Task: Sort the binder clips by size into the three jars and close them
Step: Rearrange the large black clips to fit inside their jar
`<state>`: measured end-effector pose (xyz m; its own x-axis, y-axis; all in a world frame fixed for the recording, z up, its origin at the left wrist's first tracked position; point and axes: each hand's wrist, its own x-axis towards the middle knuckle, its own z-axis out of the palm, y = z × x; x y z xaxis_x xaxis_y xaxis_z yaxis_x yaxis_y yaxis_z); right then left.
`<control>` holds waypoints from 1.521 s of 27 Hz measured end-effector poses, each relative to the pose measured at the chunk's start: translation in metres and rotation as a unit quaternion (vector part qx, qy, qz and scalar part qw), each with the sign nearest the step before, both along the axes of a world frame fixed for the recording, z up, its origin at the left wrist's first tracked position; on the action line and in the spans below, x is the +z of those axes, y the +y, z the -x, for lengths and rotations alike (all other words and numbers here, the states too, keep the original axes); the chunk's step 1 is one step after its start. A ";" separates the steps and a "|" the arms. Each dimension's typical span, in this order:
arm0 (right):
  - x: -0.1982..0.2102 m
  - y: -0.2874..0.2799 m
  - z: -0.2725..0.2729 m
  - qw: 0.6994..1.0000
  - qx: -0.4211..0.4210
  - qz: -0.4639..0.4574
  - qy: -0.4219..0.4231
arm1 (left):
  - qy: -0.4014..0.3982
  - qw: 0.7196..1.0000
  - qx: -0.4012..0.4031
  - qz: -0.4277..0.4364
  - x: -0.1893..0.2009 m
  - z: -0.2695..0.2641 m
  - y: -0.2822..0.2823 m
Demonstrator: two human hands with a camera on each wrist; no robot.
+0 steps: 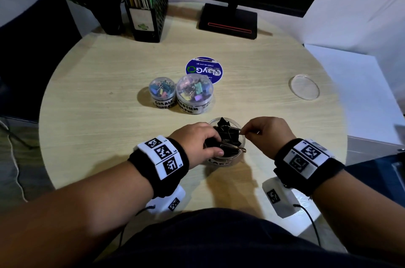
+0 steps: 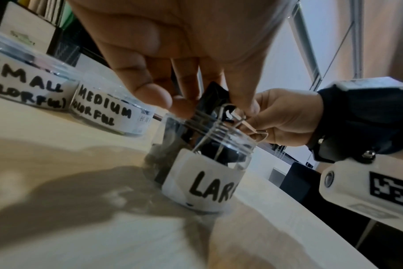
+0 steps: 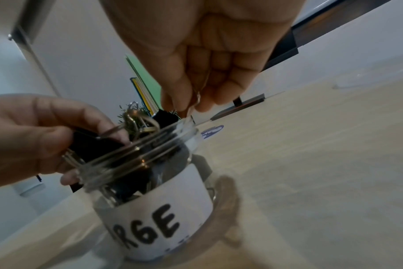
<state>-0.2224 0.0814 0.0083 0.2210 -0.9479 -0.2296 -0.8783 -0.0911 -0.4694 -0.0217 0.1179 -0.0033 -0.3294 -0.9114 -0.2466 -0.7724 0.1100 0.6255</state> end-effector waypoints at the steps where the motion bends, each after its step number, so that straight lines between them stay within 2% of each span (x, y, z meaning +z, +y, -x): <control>1: 0.001 0.000 -0.001 1.000 0.007 0.003 0.000 | 0.009 1.000 0.008 -0.004 -0.001 -0.001 0.000; 8: 0.002 -0.001 -0.008 0.997 0.073 0.008 0.019 | 0.006 1.000 0.017 -0.009 -0.004 -0.003 -0.001; 17: -0.005 -0.002 -0.013 0.984 0.117 -0.039 0.127 | -0.002 1.000 0.026 -0.002 0.002 -0.006 -0.004; 24: -0.007 -0.002 -0.014 0.991 0.097 0.012 0.095 | -0.012 1.000 0.028 0.002 0.002 -0.007 -0.003; 28: 0.000 -0.003 -0.009 0.995 0.043 0.091 -0.003 | -0.029 0.999 0.015 -0.002 0.000 -0.009 -0.005; 30: 0.006 -0.005 -0.007 0.993 0.032 0.109 -0.024 | -0.036 0.999 0.011 -0.003 -0.002 -0.011 -0.006; 34: 0.011 -0.006 -0.004 0.994 0.081 0.072 -0.004 | -0.063 0.998 0.016 -0.004 0.003 -0.008 -0.008; 38: 0.006 -0.004 -0.007 0.988 0.130 -0.010 0.086 | -0.078 0.996 0.028 0.016 0.010 -0.005 -0.016; 41: 0.001 -0.001 -0.010 0.993 0.104 -0.015 0.053 | -0.074 0.997 0.019 0.026 0.011 -0.002 -0.019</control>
